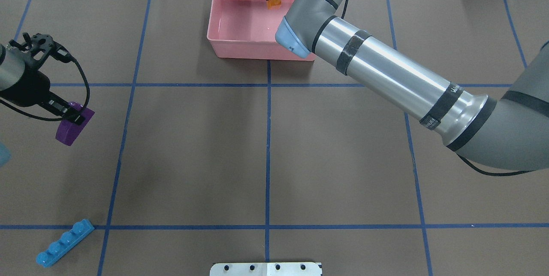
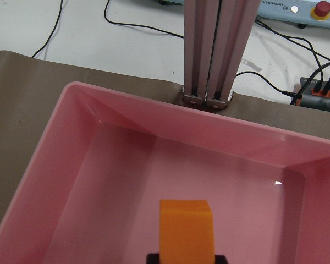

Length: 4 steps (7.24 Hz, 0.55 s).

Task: Put all blocks into box

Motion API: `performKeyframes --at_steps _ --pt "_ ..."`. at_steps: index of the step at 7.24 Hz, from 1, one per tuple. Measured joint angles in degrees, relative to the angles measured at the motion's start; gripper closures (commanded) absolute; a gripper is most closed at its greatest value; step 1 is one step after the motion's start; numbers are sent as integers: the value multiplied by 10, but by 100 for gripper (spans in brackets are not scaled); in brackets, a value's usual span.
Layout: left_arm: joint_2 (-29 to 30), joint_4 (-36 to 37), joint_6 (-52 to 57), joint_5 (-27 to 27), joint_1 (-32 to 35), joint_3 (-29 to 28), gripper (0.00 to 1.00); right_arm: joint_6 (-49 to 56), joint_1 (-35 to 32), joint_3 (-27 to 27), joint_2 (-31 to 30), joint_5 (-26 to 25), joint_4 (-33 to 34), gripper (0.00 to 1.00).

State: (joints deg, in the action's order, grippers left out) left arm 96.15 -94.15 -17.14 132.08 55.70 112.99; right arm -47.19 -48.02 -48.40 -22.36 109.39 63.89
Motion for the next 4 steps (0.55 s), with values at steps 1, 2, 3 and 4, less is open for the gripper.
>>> performKeyframes --at_steps 1,2,3,4 --pt "7 6 0 14 12 4 100 -1 3 10 0 -3 -6 0" --pt "16 9 -1 27 24 6 100 -8 2 14 0 -4 -9 0" --pt "28 10 -9 36 35 10 100 -29 -4 10 3 5 -9 0" --pt "57 9 -52 40 44 10 100 -52 -21 -12 2 38 3 0"
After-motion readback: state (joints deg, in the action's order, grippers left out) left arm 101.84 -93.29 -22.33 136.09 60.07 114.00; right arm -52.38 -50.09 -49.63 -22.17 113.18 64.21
